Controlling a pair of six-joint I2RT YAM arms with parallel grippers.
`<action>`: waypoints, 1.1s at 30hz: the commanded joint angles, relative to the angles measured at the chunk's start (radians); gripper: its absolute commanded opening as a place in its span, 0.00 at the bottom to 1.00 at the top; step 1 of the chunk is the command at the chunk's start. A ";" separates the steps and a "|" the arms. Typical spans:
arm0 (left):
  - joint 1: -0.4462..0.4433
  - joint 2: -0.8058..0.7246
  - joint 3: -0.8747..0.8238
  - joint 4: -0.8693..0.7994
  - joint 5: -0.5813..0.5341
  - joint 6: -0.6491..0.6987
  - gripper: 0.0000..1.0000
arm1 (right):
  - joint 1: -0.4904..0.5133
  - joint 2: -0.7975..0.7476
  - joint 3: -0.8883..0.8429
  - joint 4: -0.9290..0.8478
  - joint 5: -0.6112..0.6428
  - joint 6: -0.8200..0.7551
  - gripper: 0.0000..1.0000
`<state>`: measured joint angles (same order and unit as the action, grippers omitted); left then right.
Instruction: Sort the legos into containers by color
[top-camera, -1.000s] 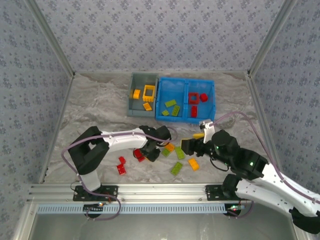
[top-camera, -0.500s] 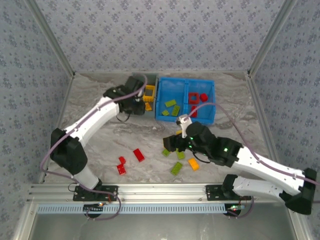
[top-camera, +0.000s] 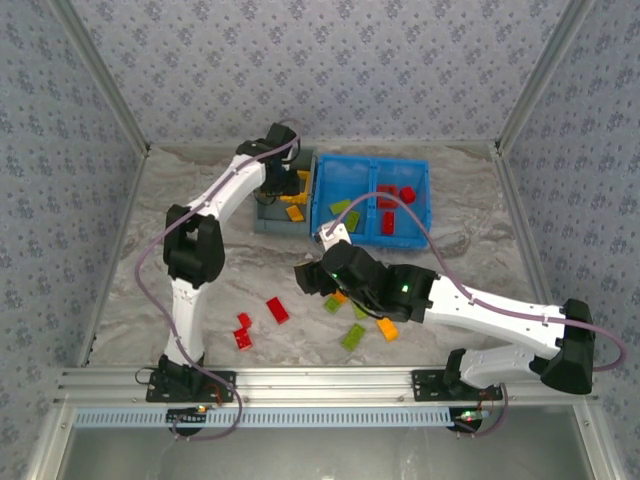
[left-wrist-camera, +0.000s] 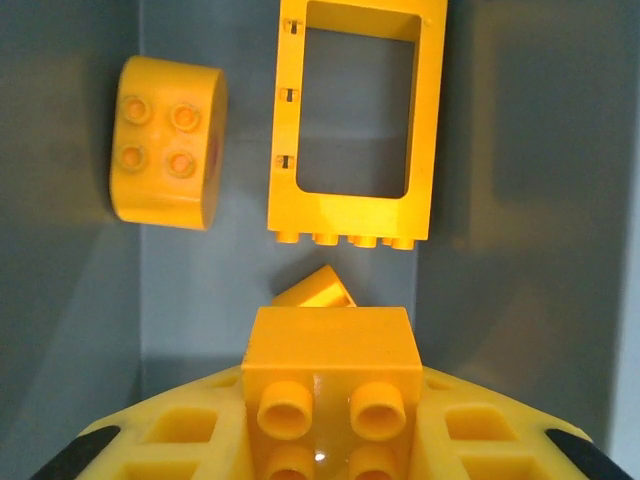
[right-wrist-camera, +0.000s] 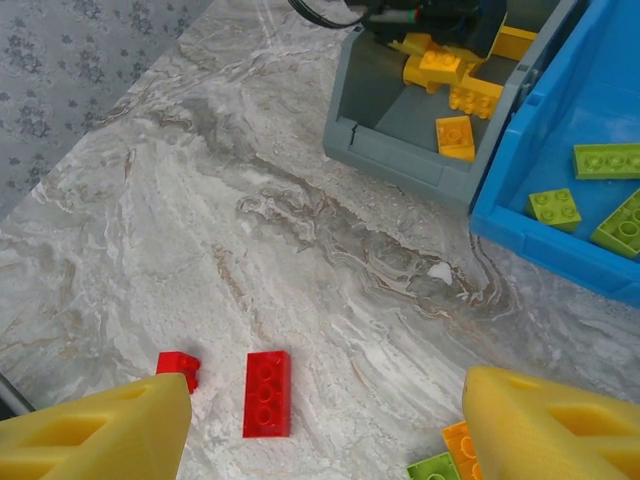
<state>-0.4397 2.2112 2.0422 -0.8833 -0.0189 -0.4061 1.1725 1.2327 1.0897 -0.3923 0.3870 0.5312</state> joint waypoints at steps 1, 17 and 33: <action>-0.002 0.035 0.049 -0.045 0.022 -0.032 0.26 | 0.004 -0.025 -0.002 -0.003 0.044 0.010 0.75; -0.001 0.062 -0.013 0.048 0.154 -0.118 0.31 | -0.002 -0.033 -0.021 -0.016 0.041 0.026 0.75; 0.018 -0.170 -0.187 0.134 0.147 -0.159 0.41 | -0.002 -0.040 -0.027 -0.042 0.061 0.037 0.75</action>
<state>-0.4271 2.1769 1.8706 -0.7807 0.1421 -0.5491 1.1721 1.2137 1.0756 -0.3958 0.4084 0.5392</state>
